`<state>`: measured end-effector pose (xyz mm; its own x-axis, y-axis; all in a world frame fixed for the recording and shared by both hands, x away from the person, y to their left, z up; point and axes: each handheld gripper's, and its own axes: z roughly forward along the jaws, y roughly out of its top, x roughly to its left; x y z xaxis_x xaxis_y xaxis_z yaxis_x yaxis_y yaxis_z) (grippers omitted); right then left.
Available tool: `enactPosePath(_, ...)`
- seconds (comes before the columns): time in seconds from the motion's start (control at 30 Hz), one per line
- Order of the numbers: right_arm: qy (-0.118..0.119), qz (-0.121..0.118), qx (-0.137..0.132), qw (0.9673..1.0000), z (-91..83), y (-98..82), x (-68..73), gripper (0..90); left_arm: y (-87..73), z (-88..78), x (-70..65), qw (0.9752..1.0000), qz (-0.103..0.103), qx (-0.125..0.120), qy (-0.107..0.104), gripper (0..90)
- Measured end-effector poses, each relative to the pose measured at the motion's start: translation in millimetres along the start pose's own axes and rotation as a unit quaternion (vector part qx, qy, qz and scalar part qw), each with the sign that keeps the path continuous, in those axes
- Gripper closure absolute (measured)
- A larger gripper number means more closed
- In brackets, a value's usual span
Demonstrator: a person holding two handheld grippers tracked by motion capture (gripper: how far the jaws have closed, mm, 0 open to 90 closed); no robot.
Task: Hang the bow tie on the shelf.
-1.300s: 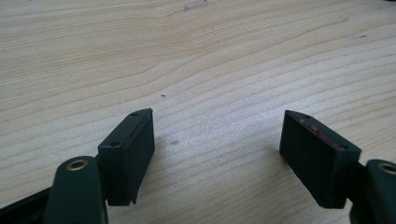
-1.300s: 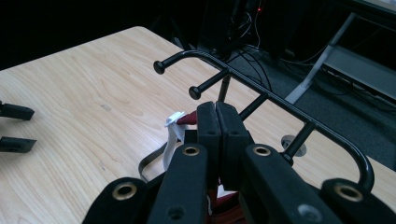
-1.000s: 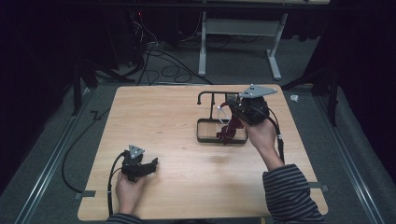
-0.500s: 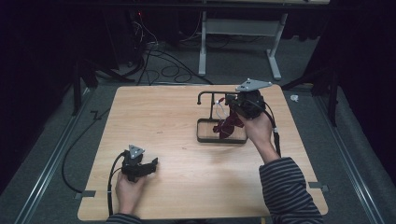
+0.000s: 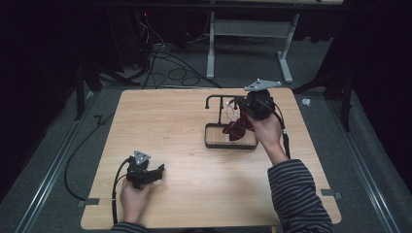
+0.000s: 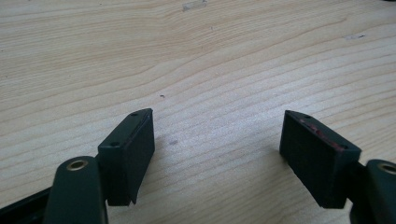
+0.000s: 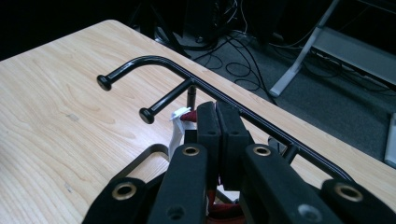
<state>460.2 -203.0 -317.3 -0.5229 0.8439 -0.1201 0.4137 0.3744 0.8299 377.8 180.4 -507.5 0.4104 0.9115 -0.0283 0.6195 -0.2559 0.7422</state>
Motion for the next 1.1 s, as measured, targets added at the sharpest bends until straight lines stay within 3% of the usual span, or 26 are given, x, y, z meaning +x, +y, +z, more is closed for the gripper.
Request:
enactPosePath(0.53, -0.009, 0.006, 0.016, 0.9998, 14.4, -1.5, -5.2, 90.0, -0.1, 0.1, 0.2, 1.0000, -0.001, -0.001, -0.001, 27.0)
enactPosePath(1.1, -0.010, 0.013, 0.019, 0.9997, 15.3, -2.6, -8.2, 85.7, -0.2, 0.0, 0.3, 1.0000, -0.001, -0.001, -0.002, 27.0)
